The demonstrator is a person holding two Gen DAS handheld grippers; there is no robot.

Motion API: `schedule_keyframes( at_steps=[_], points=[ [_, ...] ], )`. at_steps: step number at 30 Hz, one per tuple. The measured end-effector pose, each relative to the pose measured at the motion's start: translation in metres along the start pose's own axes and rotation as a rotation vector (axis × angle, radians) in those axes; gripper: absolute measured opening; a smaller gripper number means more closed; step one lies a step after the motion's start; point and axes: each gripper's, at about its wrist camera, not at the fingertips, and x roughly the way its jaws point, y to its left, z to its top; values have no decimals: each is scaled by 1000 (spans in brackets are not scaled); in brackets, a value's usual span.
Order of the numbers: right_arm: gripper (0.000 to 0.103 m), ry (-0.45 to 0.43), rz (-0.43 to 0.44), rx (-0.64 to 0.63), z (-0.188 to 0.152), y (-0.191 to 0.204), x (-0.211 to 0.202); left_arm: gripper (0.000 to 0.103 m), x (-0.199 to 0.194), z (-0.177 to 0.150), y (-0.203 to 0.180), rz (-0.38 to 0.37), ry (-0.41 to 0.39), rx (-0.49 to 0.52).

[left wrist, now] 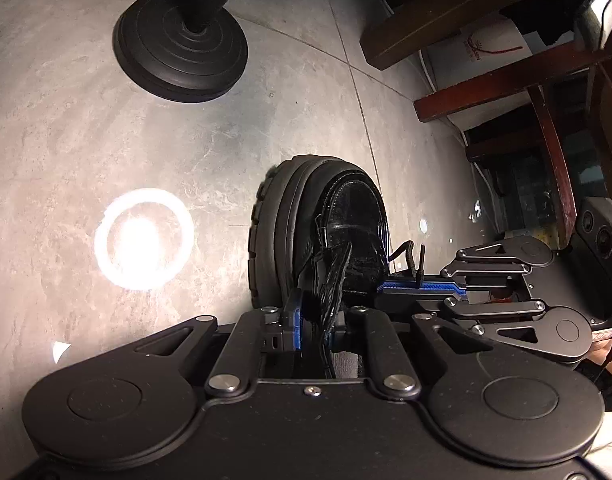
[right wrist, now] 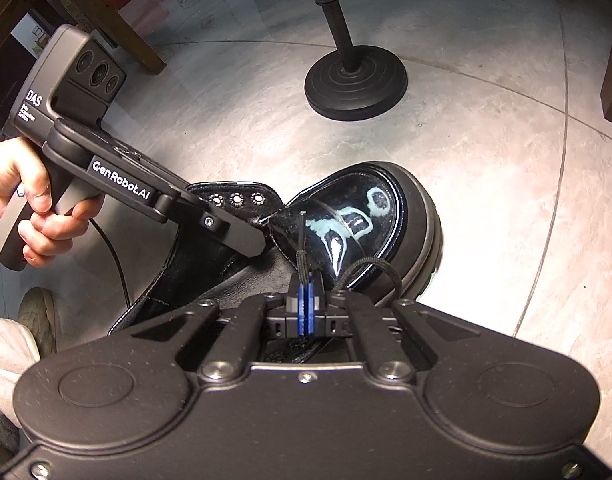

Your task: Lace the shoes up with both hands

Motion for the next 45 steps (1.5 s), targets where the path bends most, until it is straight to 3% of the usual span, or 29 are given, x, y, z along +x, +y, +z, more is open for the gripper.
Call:
schedule_keyframes(
  at_steps=[7, 14, 18, 22, 29, 36, 42, 45],
  points=[
    [1, 78, -8, 23, 2, 2, -1, 14, 10, 9, -5, -40, 94, 106],
    [2, 142, 10, 155, -16, -1, -6, 16, 27, 12, -22, -65, 199, 272],
    [2, 151, 19, 274, -22, -6, -6, 18, 33, 17, -26, -81, 249, 323],
    [2, 180, 23, 315, -34, 2, -4, 19, 42, 15, -34, -89, 291, 362],
    [2, 260, 111, 391, -37, -3, 6, 18, 54, 5, -45, -88, 362, 438],
    [2, 285, 173, 387, -20, -12, 10, 18, 54, 6, -41, -96, 361, 415],
    [2, 313, 181, 400, -13, -22, 27, 18, 57, 12, -27, -140, 371, 318],
    [2, 315, 183, 381, -10, -20, 29, 18, 56, 13, -29, -139, 373, 333]
  ],
)
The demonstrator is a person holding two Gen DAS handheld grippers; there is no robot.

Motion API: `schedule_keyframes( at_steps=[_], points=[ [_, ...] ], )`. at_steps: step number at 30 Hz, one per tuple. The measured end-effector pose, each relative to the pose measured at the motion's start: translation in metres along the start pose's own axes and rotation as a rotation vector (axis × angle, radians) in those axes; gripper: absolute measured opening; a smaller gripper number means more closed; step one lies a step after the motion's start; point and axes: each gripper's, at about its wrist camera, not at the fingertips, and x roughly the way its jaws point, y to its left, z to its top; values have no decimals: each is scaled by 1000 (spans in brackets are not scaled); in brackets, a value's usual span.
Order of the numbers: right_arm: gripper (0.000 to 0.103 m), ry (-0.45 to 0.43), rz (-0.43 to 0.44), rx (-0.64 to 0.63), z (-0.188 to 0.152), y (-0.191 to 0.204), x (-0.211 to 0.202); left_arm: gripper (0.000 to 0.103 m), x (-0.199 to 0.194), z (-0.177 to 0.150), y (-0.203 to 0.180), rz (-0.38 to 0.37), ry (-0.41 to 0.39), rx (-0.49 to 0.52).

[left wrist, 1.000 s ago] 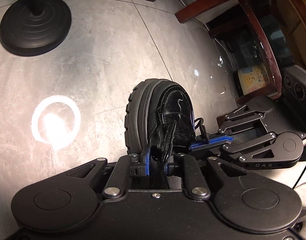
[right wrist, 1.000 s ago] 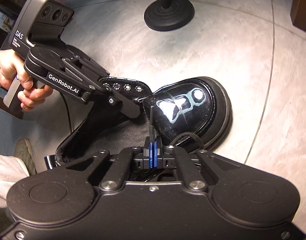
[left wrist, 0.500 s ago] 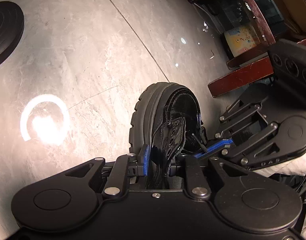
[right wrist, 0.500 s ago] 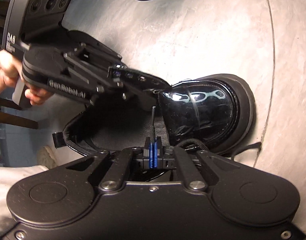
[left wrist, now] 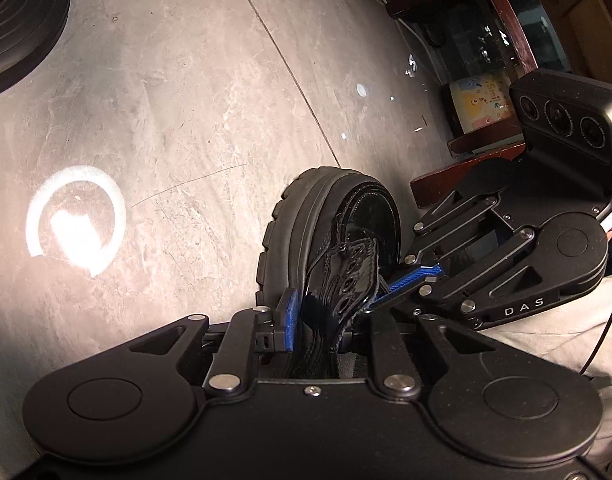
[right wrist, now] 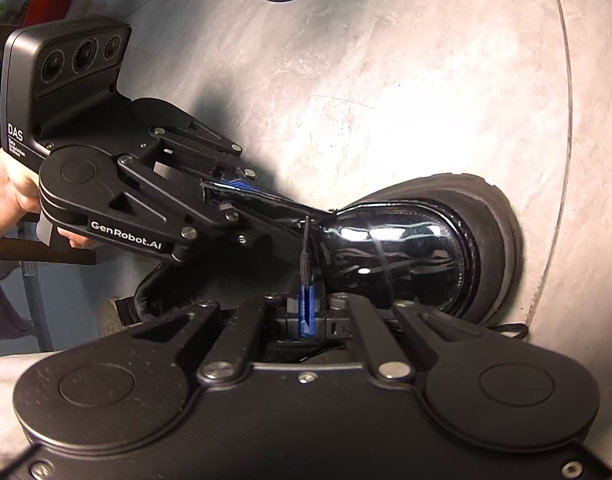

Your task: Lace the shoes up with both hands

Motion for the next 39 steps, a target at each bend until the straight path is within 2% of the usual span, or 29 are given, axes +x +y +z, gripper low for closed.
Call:
schedule_keyframes(
  at_steps=[20, 22, 39],
  points=[
    [2, 5, 2, -48, -5, 7, -3, 18, 12, 6, -39, 19, -5, 23],
    [2, 2, 0, -47, -5, 6, -3, 18, 5, 1, -18, 11, 1, 30],
    [2, -28, -4, -14, -12, -2, -20, 18, 2, 0, -7, 7, 0, 22]
  ],
)
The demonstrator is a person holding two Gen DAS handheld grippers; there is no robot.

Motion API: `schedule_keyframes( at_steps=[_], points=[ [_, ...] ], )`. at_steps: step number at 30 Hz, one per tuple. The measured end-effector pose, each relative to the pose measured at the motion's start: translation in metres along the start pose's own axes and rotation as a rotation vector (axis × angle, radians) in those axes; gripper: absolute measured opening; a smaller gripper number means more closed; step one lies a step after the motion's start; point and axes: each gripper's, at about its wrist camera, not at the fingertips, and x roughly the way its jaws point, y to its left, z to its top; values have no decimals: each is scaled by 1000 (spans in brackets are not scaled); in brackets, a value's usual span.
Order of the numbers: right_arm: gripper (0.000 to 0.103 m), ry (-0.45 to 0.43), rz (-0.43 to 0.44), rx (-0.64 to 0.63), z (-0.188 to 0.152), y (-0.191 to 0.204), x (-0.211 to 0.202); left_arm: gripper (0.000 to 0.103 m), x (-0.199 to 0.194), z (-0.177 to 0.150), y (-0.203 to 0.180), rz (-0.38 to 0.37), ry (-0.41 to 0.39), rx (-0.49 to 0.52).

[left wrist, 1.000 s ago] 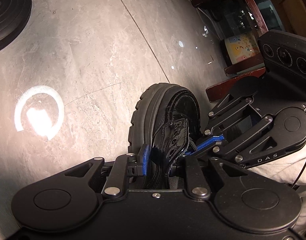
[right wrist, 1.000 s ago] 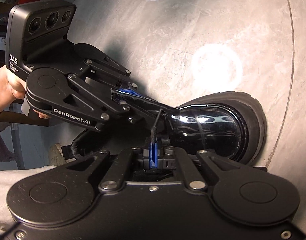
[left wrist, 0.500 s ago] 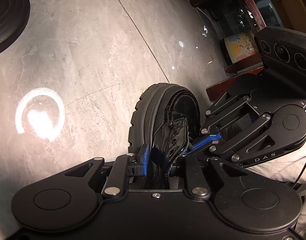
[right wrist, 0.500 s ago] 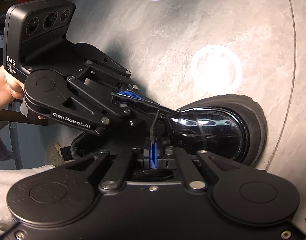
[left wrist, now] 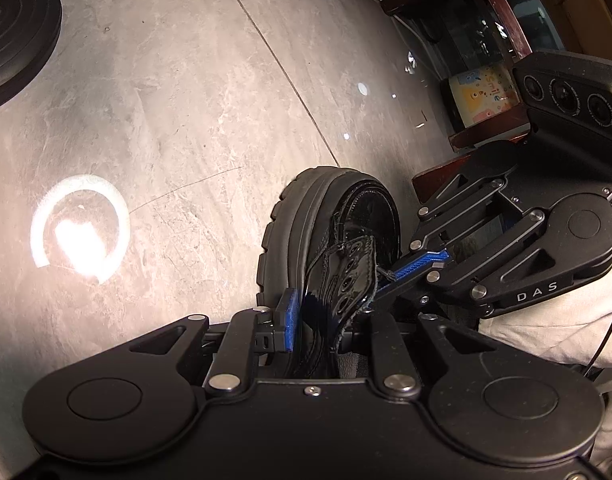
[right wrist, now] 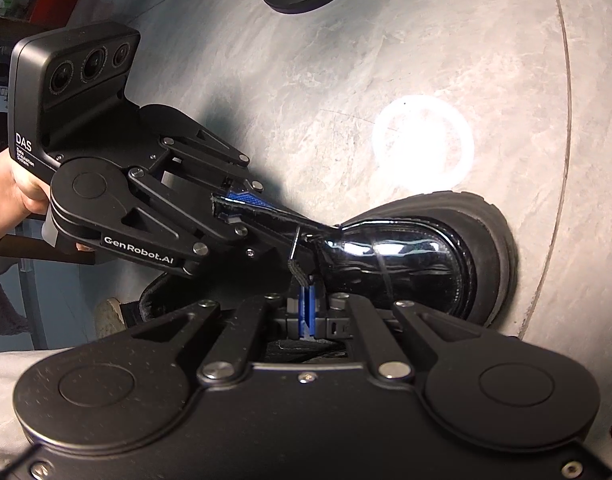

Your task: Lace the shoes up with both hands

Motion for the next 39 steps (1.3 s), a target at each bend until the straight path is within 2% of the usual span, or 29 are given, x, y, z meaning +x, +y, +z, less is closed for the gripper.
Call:
schedule_keyframes(
  at_steps=[15, 32, 39],
  points=[
    [2, -17, 1, 17, -1, -5, -7, 18, 1, 1, -1, -10, 0, -20],
    [2, -35, -9, 12, 0, -4, -9, 19, 5, 1, 11, -61, 1, -126],
    [2, -23, -12, 24, -3, -4, -5, 19, 6, 2, 10, -58, 4, -115]
  ],
)
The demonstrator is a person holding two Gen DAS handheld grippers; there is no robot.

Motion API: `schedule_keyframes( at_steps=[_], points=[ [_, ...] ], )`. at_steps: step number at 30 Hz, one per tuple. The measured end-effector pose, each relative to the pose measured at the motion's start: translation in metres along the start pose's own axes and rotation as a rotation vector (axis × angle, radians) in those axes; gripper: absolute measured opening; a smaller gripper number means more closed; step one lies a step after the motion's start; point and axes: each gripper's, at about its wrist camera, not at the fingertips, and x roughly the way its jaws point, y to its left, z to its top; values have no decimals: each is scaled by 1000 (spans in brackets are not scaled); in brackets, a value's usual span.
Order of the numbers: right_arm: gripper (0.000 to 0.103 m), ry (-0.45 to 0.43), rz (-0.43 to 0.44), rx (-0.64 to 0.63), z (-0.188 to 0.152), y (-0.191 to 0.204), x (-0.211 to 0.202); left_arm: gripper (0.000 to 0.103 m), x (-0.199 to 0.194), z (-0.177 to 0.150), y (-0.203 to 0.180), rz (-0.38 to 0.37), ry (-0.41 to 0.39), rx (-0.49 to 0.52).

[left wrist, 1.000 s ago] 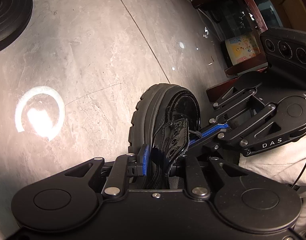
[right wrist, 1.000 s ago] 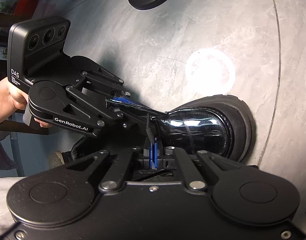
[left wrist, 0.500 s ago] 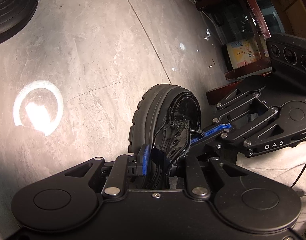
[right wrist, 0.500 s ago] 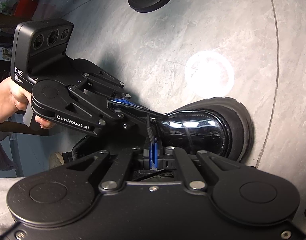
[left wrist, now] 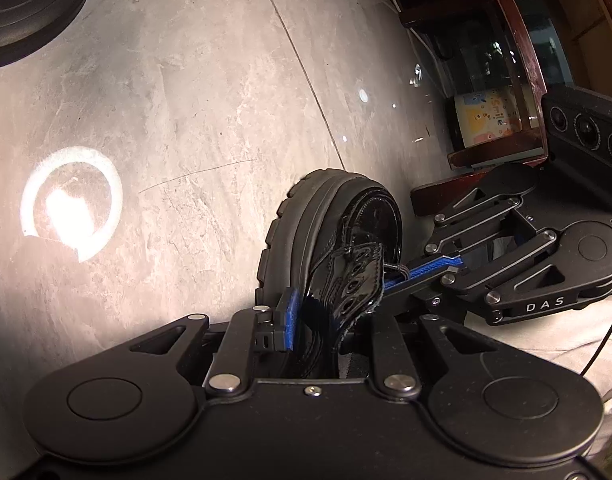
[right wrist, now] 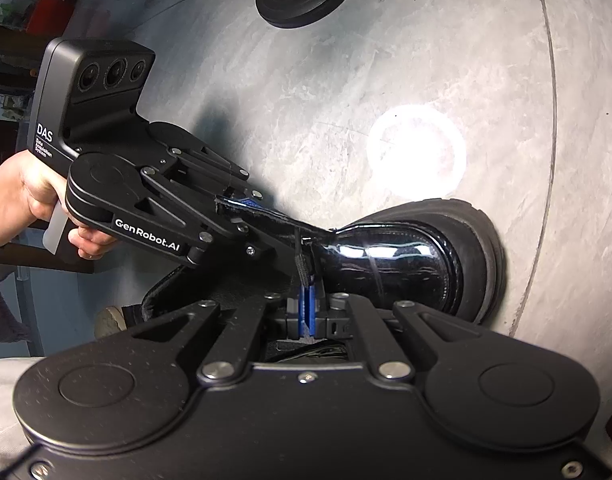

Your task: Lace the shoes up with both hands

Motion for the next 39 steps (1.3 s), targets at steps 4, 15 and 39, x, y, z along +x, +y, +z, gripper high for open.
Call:
schedule_keyframes(
  at_steps=[4, 15, 39],
  points=[
    [2, 3, 7, 35, 0, -4, 1, 19, 0, 0, 1, -4, -1, -5],
    [2, 9, -10, 61, -5, -1, 7, 19, 0, 0, -1, -2, -2, 0],
    [3, -8, -11, 36, 7, 3, 12, 20, -2, -3, -20, 85, 7, 161]
  ],
)
